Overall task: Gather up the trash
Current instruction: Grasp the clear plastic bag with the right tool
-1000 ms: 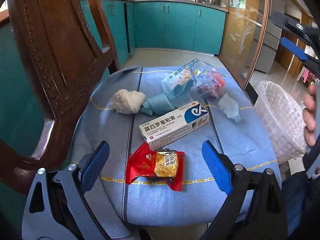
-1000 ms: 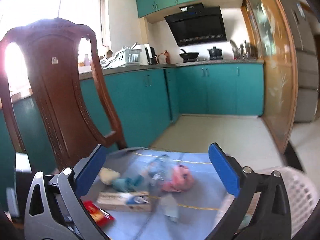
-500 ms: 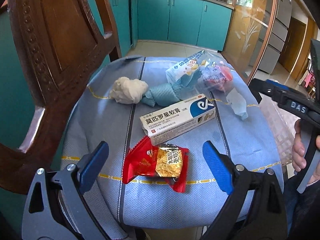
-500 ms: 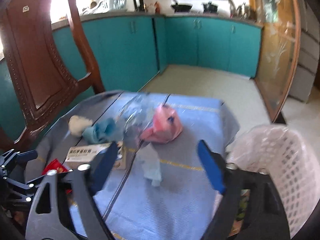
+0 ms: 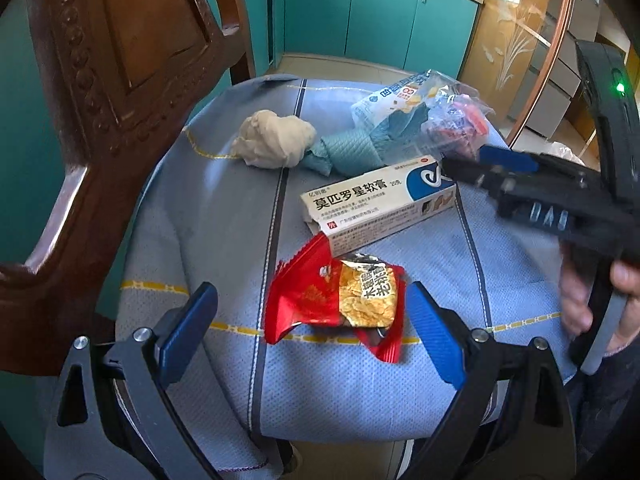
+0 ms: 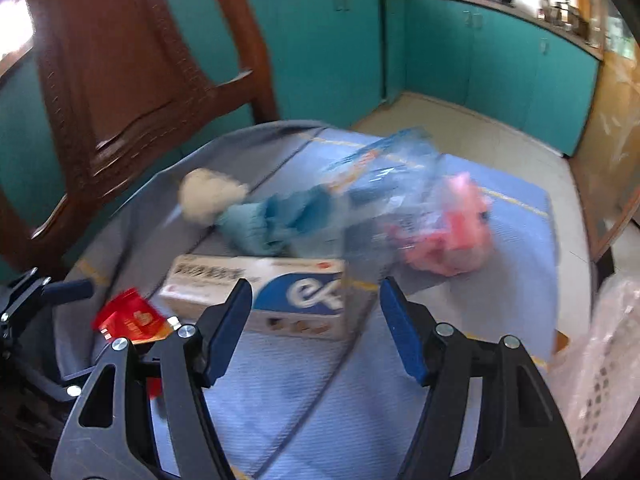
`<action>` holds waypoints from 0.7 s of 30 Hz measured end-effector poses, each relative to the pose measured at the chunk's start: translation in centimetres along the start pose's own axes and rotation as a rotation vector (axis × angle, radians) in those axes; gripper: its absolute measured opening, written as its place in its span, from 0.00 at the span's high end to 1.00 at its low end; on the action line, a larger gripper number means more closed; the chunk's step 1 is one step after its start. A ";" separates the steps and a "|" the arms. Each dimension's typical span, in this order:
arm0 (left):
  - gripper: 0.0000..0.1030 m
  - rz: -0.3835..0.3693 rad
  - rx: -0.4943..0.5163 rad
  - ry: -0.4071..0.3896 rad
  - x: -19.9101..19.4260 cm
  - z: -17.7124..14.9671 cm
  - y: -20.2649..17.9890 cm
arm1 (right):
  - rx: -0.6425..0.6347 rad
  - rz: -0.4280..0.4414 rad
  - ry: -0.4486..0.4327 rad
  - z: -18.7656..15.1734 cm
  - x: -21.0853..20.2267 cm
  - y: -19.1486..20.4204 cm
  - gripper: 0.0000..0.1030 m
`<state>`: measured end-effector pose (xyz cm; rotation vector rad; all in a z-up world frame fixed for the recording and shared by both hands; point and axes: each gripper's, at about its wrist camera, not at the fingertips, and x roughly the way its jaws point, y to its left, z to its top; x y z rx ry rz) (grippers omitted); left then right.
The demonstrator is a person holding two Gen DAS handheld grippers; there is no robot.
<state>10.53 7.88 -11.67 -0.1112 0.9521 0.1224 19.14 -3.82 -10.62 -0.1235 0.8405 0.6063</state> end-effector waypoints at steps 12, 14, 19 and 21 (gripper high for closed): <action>0.08 -0.030 0.028 0.029 0.8 -0.3 -1.2 | 0.187 -0.045 0.035 0.2 2.3 -5.1 0.35; 0.08 -0.026 0.025 0.030 0.7 -0.3 -1.1 | 0.186 -0.052 0.040 0.3 2.6 -5.0 0.35; 0.08 -0.022 0.011 0.027 0.7 -0.3 -0.6 | 0.250 0.027 -0.045 0.7 0.2 -6.2 0.35; 0.08 -0.023 0.005 0.036 1.1 -0.3 -0.6 | 0.293 0.052 -0.103 0.8 -1.0 -7.0 0.35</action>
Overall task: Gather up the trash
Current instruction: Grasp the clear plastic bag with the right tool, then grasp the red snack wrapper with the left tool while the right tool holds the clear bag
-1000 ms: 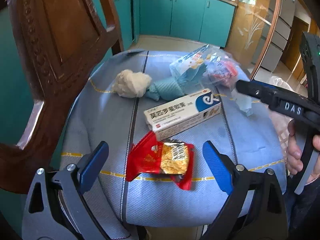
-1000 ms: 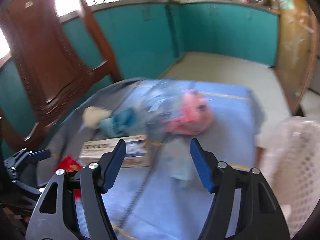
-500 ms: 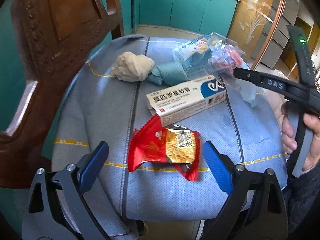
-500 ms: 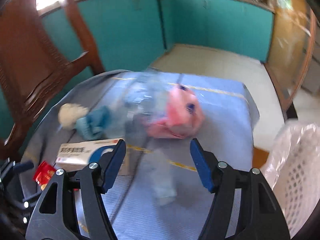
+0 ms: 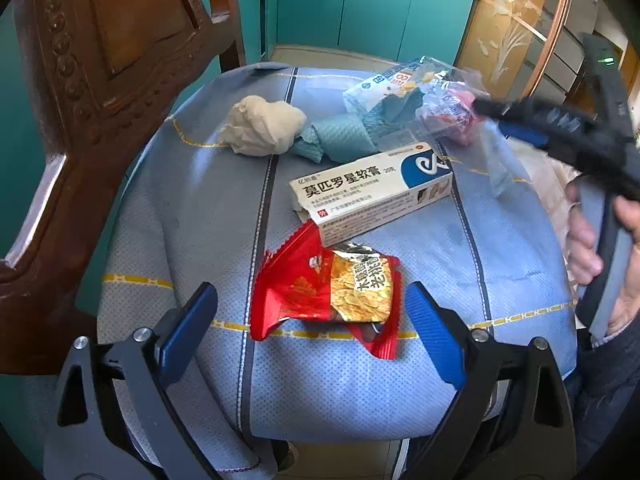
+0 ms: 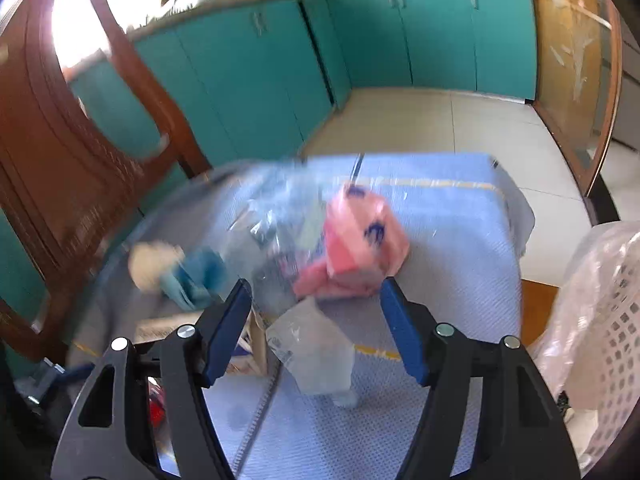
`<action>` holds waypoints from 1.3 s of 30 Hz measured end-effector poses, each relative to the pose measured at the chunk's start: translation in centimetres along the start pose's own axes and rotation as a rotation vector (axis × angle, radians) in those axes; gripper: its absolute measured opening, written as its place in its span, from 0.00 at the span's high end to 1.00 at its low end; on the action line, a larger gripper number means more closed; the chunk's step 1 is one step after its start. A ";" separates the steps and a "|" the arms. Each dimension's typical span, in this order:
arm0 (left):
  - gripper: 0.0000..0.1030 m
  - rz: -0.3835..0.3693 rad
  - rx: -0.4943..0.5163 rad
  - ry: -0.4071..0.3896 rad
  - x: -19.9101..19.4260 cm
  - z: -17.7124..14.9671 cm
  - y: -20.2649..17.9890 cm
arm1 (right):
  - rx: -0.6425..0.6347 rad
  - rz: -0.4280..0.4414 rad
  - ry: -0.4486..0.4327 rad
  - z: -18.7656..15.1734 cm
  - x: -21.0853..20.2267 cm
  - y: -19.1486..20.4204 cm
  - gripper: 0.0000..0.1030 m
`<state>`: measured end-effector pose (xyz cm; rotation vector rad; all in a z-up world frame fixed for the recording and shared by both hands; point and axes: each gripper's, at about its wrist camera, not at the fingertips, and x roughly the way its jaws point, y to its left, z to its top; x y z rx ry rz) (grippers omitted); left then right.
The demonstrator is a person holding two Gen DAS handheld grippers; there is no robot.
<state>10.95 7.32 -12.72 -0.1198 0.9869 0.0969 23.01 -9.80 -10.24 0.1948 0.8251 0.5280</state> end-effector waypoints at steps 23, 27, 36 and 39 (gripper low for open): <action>0.08 0.027 0.007 0.012 0.8 -0.1 0.1 | -0.080 -0.053 0.019 1.9 3.1 3.0 0.87; 0.08 0.018 -0.004 0.018 1.2 -0.1 0.3 | -0.097 -0.121 -0.094 1.8 -0.8 2.8 0.88; 0.16 0.019 0.023 0.010 2.5 0.4 -0.5 | -0.099 -0.168 -0.288 1.2 -9.0 1.3 0.88; 0.34 0.018 0.036 0.021 2.9 0.0 -0.7 | -0.114 -0.196 -0.326 0.8 -10.2 0.9 0.88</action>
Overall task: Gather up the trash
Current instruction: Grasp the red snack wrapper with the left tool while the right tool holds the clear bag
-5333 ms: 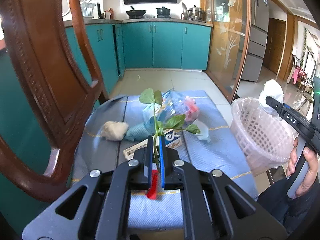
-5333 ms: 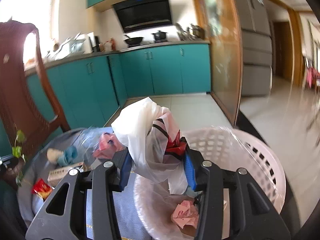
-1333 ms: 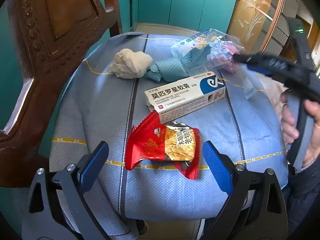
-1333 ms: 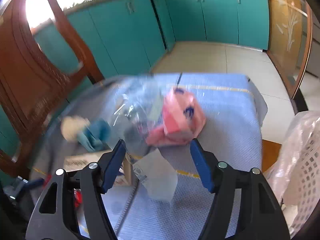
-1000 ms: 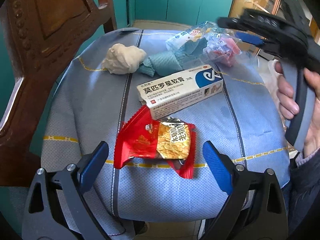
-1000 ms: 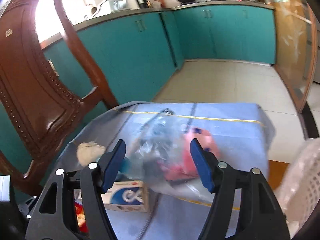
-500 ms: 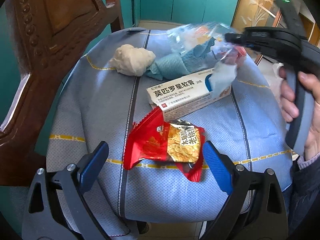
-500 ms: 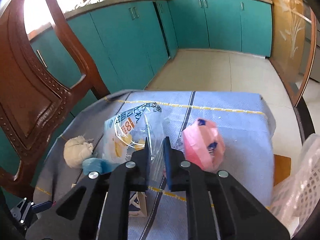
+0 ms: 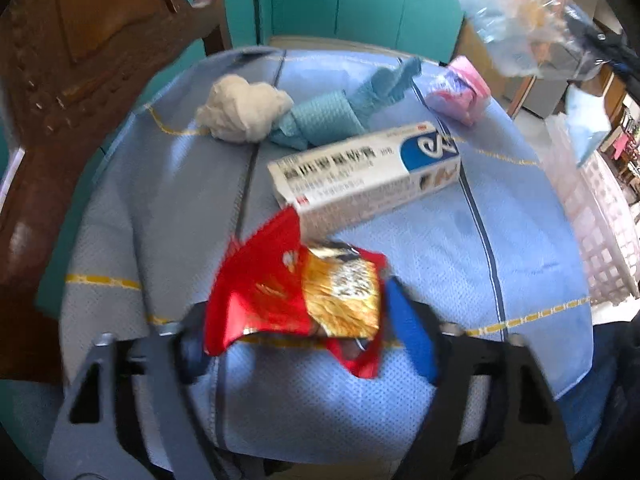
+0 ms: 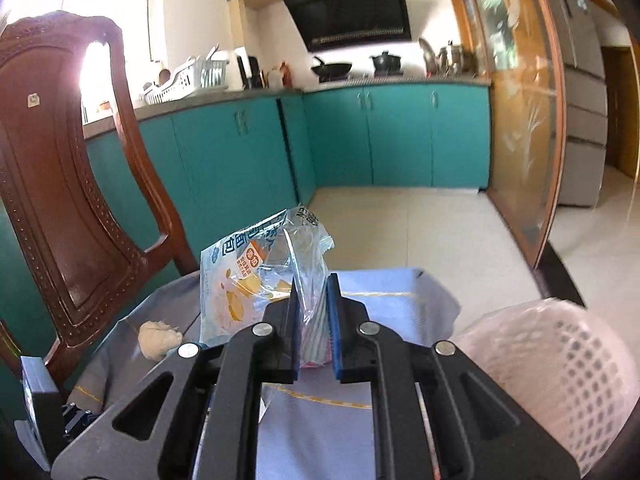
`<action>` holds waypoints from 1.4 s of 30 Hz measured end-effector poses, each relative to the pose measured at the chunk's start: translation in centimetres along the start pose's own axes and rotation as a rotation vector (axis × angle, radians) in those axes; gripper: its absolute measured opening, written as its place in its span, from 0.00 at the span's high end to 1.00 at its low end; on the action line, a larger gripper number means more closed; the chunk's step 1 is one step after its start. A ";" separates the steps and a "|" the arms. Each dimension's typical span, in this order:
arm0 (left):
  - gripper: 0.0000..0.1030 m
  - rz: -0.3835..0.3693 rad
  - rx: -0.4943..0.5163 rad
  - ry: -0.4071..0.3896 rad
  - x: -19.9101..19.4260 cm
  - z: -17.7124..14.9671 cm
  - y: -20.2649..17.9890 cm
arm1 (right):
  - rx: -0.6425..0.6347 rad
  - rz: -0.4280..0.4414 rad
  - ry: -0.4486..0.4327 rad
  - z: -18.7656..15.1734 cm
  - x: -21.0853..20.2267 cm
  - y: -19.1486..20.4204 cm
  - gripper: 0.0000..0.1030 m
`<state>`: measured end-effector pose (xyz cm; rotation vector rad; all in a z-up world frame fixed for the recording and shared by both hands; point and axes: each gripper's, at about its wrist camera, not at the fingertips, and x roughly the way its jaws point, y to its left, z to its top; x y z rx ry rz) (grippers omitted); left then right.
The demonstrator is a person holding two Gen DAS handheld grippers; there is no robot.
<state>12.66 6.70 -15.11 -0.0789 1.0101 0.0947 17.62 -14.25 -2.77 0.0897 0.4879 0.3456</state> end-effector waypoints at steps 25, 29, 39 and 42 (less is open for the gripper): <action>0.45 -0.068 0.025 -0.279 -8.0 0.3 -0.5 | 0.016 -0.062 -0.012 -1.7 -2.6 -2.0 0.88; 0.45 -0.059 0.032 -0.284 -8.1 0.4 -0.7 | 0.006 -0.069 -0.014 -1.7 -2.7 -1.7 0.88; 0.45 -0.050 0.039 -0.271 -8.1 0.2 -0.8 | -0.024 -0.055 0.003 -1.9 -2.6 -0.9 0.88; 0.45 -0.050 0.042 -0.275 -8.3 0.3 -0.7 | -0.032 -0.051 0.006 -2.0 -2.5 -0.7 0.88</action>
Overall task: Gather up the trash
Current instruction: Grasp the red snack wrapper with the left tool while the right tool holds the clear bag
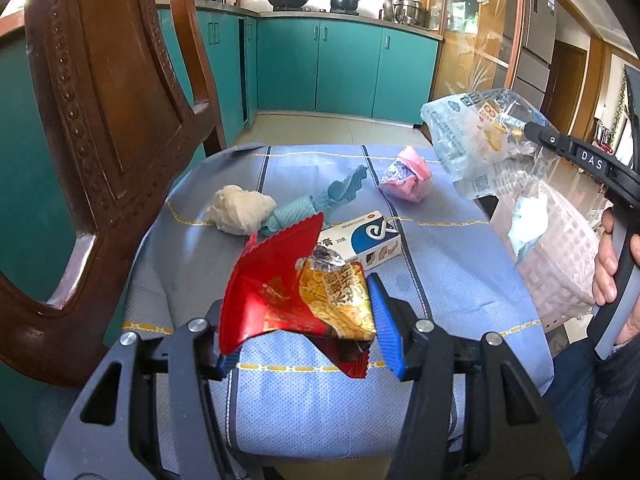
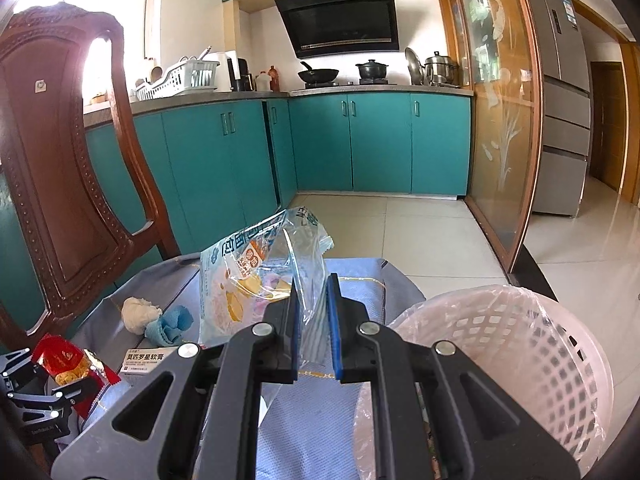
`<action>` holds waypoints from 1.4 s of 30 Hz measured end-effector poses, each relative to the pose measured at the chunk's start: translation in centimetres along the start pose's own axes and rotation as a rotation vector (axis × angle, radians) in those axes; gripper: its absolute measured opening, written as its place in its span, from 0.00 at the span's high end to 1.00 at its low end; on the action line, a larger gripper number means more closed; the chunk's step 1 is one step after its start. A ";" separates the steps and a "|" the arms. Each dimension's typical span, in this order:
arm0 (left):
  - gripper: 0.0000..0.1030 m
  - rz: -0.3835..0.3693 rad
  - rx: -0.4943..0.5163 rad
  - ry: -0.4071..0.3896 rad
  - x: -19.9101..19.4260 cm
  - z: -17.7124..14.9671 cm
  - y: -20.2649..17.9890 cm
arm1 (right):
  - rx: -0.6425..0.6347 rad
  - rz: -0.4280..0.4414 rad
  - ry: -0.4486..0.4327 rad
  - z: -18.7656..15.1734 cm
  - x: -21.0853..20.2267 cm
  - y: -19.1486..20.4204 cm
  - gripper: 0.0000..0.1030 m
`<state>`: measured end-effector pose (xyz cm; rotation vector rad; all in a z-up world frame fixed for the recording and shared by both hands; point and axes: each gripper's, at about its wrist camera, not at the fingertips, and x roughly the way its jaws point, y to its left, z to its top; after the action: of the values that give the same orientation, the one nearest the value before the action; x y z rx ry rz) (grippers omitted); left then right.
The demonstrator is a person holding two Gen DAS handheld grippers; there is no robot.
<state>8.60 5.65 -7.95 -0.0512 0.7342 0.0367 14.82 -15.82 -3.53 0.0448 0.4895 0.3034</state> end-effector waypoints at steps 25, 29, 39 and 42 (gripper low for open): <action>0.45 0.013 0.017 -0.009 -0.9 0.2 -0.4 | -0.020 -0.005 0.012 -0.3 0.0 0.3 0.88; 0.45 0.016 0.020 -0.013 -0.9 0.3 -0.5 | -0.013 -0.014 0.011 -0.2 -0.1 0.2 0.88; 0.45 0.015 0.022 -0.026 -1.4 0.4 -0.6 | -0.007 -0.027 0.004 -0.3 -0.3 0.1 0.88; 0.45 0.014 0.023 -0.029 -1.4 0.5 -0.6 | -0.005 -0.029 0.004 -0.3 -0.3 0.1 0.88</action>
<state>7.92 5.06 -6.64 -0.0231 0.7056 0.0422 14.42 -15.83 -3.66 0.0321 0.4934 0.2764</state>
